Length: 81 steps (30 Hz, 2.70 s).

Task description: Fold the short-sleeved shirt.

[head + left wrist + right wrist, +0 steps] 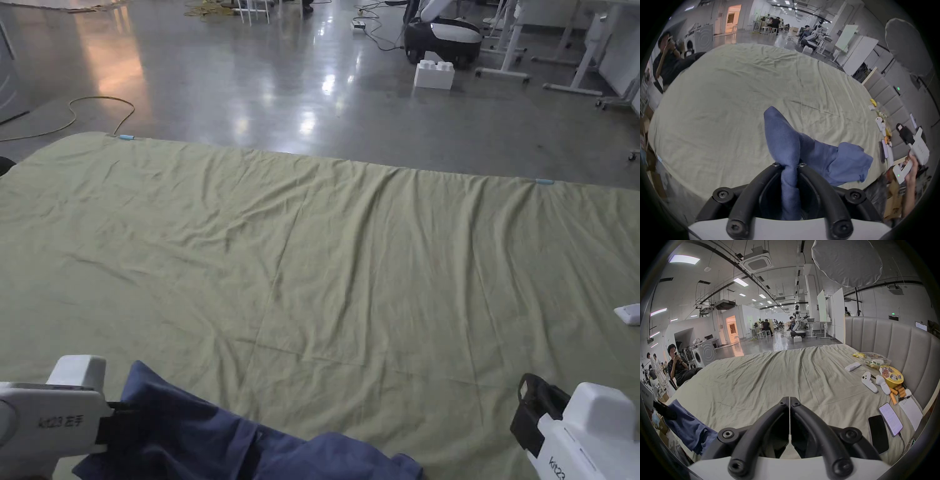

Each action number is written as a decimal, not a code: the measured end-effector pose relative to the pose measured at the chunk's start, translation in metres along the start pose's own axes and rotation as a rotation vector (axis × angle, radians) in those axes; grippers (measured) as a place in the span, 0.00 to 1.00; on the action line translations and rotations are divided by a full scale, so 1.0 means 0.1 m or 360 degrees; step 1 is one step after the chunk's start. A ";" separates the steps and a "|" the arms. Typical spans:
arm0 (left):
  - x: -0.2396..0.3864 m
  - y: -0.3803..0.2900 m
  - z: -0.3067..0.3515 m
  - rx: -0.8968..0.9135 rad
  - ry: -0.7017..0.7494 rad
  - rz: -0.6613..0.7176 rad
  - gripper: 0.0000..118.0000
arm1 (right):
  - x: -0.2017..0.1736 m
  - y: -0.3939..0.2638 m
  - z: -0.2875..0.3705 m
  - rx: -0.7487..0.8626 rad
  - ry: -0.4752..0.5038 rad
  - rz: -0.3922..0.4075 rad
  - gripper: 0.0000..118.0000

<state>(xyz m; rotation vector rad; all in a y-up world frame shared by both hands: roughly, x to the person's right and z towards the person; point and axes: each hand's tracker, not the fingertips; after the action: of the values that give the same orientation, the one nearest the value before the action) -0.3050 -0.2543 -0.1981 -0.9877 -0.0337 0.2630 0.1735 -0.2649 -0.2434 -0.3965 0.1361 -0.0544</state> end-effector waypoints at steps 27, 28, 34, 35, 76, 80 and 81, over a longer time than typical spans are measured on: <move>2.30 -0.55 -1.10 -0.0283 -0.0222 -0.0186 0.10 | 0.12 -0.09 0.05 -0.0033 -0.0045 -0.0039 0.01; 2.32 -0.58 -1.16 -0.0288 -0.0218 -0.0174 0.10 | 0.13 -0.10 0.05 -0.0037 -0.0050 -0.0044 0.01; 2.15 -0.53 -1.07 -0.0305 -0.0438 0.0002 0.41 | 0.15 -0.14 0.06 -0.0060 -0.0064 -0.0051 0.01; 2.07 -0.50 -0.99 -0.0313 -0.0539 0.0039 0.52 | 0.15 -0.15 0.06 -0.0063 -0.0065 -0.0050 0.01; 1.97 -0.35 -0.41 0.0596 -0.0373 -0.0395 0.12 | -0.18 0.16 0.20 0.0272 -0.0140 0.0176 0.01; 1.91 -0.22 -0.22 0.1017 0.0005 -0.0482 0.12 | -0.29 0.29 0.22 0.0379 -0.0155 0.0203 0.01; 1.89 -0.20 -0.18 0.1096 0.0061 -0.0506 0.12 | -0.31 0.32 0.22 0.0403 -0.0162 0.0211 0.01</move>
<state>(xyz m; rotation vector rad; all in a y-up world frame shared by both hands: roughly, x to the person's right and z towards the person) -0.1150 -0.2351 -0.2084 -0.2926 -0.0598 -0.0440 0.1468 -0.2244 -0.2318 -0.1364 0.0534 0.0790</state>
